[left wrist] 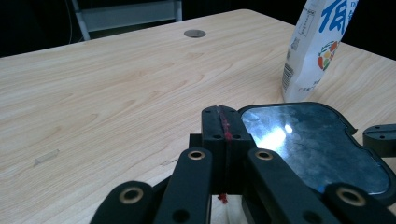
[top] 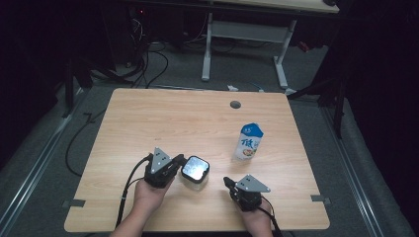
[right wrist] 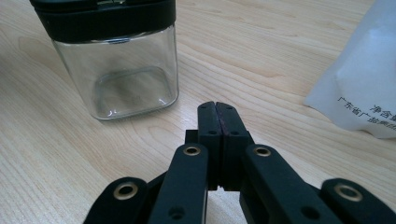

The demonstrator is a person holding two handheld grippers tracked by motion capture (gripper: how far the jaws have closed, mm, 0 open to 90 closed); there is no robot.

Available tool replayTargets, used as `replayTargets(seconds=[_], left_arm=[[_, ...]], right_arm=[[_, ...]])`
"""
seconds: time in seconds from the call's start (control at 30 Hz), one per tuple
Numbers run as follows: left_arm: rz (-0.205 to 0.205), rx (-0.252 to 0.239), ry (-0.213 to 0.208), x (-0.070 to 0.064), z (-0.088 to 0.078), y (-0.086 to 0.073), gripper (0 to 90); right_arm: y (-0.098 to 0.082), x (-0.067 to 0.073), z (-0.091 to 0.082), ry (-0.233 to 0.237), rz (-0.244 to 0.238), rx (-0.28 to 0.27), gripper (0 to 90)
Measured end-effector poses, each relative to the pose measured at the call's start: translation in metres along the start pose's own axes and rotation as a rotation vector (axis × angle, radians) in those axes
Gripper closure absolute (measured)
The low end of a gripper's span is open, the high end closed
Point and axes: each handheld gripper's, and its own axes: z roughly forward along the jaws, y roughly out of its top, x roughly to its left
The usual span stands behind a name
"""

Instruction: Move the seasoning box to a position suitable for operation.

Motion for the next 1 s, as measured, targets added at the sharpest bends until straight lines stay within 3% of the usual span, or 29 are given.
replayTargets(seconds=[1.0], left_arm=[[-0.002, -0.007, 0.001, 0.0, -0.0004, -0.0012, 90.0]], right_arm=[[-0.0005, 0.0016, 0.0015, 0.003, -0.005, 0.008, 89.3]])
